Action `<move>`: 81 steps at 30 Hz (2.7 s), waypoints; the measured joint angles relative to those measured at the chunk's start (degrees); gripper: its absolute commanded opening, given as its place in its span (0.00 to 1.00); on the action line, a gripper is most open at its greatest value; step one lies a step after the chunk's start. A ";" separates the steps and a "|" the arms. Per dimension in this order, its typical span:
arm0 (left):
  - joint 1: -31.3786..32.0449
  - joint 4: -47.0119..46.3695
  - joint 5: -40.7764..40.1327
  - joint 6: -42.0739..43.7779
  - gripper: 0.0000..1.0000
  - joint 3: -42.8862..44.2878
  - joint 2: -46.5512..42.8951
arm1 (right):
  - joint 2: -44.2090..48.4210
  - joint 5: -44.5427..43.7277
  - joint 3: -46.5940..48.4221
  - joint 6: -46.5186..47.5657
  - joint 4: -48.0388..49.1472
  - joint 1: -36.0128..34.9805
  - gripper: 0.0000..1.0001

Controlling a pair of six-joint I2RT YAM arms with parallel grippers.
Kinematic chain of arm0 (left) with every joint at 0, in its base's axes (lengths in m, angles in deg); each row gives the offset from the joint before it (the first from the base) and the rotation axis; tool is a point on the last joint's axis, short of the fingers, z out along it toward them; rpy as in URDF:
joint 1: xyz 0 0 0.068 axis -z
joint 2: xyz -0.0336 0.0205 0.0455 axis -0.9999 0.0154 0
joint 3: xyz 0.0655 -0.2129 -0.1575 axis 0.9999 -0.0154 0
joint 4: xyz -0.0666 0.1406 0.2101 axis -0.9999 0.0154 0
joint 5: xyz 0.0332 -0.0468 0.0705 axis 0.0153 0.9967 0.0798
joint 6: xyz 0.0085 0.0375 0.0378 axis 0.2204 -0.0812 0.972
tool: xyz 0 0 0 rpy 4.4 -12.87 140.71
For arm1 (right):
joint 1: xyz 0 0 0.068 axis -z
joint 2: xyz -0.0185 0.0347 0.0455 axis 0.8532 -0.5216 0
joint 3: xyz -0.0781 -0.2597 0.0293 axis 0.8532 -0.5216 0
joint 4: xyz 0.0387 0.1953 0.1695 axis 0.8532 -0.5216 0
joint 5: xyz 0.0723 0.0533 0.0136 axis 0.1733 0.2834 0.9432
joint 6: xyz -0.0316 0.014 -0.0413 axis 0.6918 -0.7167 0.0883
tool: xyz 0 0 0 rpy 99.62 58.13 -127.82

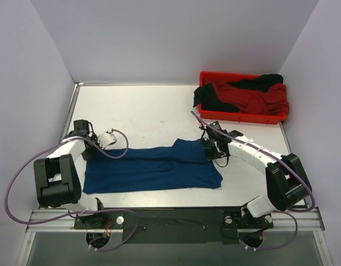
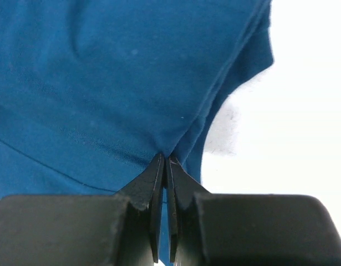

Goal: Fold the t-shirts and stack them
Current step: Fold the other side of the tshirt into a rectangle

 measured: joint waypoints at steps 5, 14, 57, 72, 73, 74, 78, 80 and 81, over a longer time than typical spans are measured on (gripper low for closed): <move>-0.02 -1.51 -1.01 0.20 0.00 0.09 2.62 | -0.63 -0.35 0.79 -1.62 0.50 1.57 0.00; -0.04 1.03 1.44 0.20 0.00 3.06 -3.50 | 3.06 -0.31 1.01 -5.01 -1.29 1.60 0.00; -1.01 14.51 10.78 -7.43 0.04 9.05 3.15 | -27.93 16.55 30.91 -2.73 8.81 -15.96 0.00; 0.66 8.02 2.23 -9.49 0.19 4.68 6.51 | -24.02 12.52 22.56 -1.64 7.19 -23.08 0.09; 1.46 7.76 1.55 -10.16 0.20 5.18 6.62 | -22.62 11.91 21.88 -1.70 7.34 -23.58 0.14; 2.47 7.76 1.07 -10.95 0.25 5.88 6.64 | -20.98 11.10 20.90 -2.01 7.45 -23.93 0.22; 10.36 7.98 1.05 -15.91 0.37 10.67 5.03 | -11.13 7.78 14.19 -4.15 7.48 -21.79 0.33; 16.28 8.11 2.80 -19.37 0.38 13.90 3.02 | -5.18 7.30 10.25 -5.92 7.63 -17.70 0.34; 19.17 8.17 4.02 -21.22 0.38 15.61 1.88 | -1.99 6.84 7.91 -7.08 7.91 -14.78 0.34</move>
